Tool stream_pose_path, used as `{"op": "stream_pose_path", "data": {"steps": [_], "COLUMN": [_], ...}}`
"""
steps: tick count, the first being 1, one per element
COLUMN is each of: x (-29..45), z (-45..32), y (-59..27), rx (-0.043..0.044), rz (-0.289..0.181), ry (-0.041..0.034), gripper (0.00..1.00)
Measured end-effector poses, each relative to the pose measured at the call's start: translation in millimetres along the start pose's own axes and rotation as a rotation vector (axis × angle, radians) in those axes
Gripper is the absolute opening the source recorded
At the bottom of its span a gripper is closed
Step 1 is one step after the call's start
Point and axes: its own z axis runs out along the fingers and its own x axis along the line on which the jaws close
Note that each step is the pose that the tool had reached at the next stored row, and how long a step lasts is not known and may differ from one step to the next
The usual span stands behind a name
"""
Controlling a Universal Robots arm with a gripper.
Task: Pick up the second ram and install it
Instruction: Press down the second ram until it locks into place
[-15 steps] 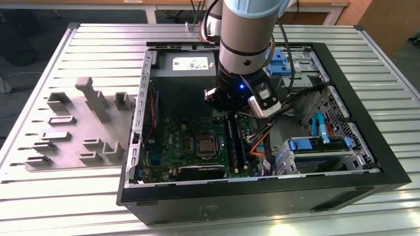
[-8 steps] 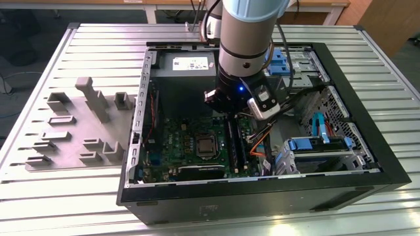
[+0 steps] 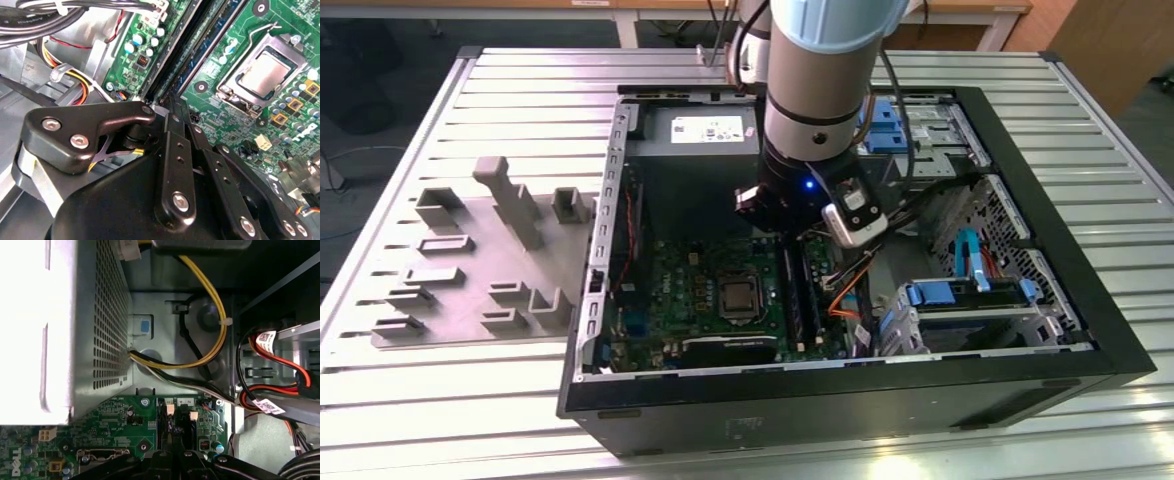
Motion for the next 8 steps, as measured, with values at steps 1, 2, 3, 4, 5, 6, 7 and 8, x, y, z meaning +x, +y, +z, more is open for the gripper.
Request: {"op": "stream_pose_path", "data": {"steps": [1, 2, 3, 4, 5, 6, 7, 8], "x": [0.1, 0.0, 0.0, 0.0, 0.0, 0.0, 0.0, 0.1], "z": [0.7, 0.7, 0.8, 1.1, 1.1, 1.1, 1.2, 2.0], "y": [-0.1, -0.1, -0.1, 0.0, 0.0, 0.0, 0.0, 0.0], "rx": [0.0001, 0.0002, 0.0001, -0.0003, -0.0004, -0.0003, -0.0003, -0.0003], "rz": [0.000, 0.000, 0.000, 0.000, 0.000, 0.000, 0.000, 0.000], "ry": [0.0001, 0.0001, 0.0000, -0.0001, -0.0001, -0.0001, -0.0001, 0.0000], "gripper": [0.11, 0.11, 0.11, 0.11, 0.11, 0.11, 0.11, 0.11]}}
